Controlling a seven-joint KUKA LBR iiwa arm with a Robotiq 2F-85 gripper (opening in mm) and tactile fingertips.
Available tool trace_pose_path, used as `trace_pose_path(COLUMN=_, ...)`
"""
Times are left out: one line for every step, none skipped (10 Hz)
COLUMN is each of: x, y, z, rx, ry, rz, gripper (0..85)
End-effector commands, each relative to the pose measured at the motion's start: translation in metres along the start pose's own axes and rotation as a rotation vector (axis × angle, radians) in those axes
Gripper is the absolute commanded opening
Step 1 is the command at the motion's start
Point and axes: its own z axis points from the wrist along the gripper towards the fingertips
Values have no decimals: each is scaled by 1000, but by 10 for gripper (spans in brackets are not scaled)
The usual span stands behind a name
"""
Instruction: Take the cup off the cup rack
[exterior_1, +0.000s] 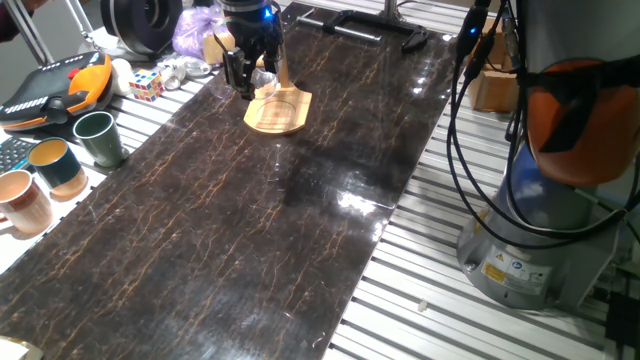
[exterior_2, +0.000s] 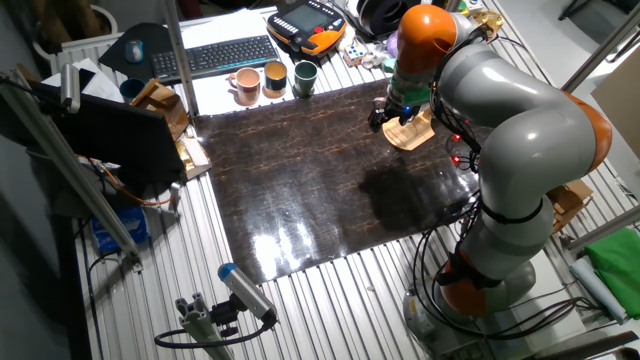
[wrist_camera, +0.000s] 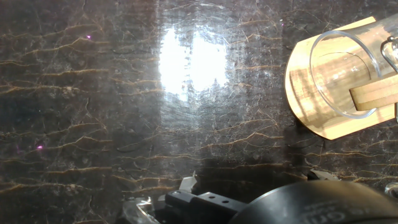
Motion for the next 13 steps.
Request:
trace_pose_path(x=0, y=0, z=0, rx=24, ry=-22, rz=37, gripper=7)
trace_pose_path(x=0, y=0, z=-1, rx=24, ry=-20, rz=37, gripper=7)
trace_pose_path(x=1, y=1, z=-2, rx=24, ry=-20, rz=37, gripper=7)
trace_pose_path(x=1, y=1, z=-3, rx=24, ry=-19, rz=37, gripper=7)
trace_pose_path(x=1, y=1, z=-3, rx=24, ry=-17, rz=37, gripper=7)
trace_pose_path(x=1, y=1, z=-3, rx=26, ry=-17, rz=37, gripper=7)
trace_pose_path(x=1, y=1, z=-3, rx=24, ry=-16, rz=37, gripper=7)
trace_pose_path(x=1, y=1, z=-2, rx=24, ry=-16, rz=37, gripper=7)
trace_pose_path(x=1, y=1, z=-2, rx=24, ry=-16, rz=37, gripper=7)
trace_pose_path(x=1, y=1, z=-2, rx=24, ry=-16, rz=38, gripper=7)
trace_pose_path(x=1, y=1, z=-2, rx=24, ry=-16, rz=41, gripper=7)
trace_pose_path(x=0, y=1, z=-2, rx=26, ry=-16, rz=47, gripper=7)
trace_pose_path(x=-1, y=1, z=-1, rx=27, ry=-18, rz=53, gripper=7)
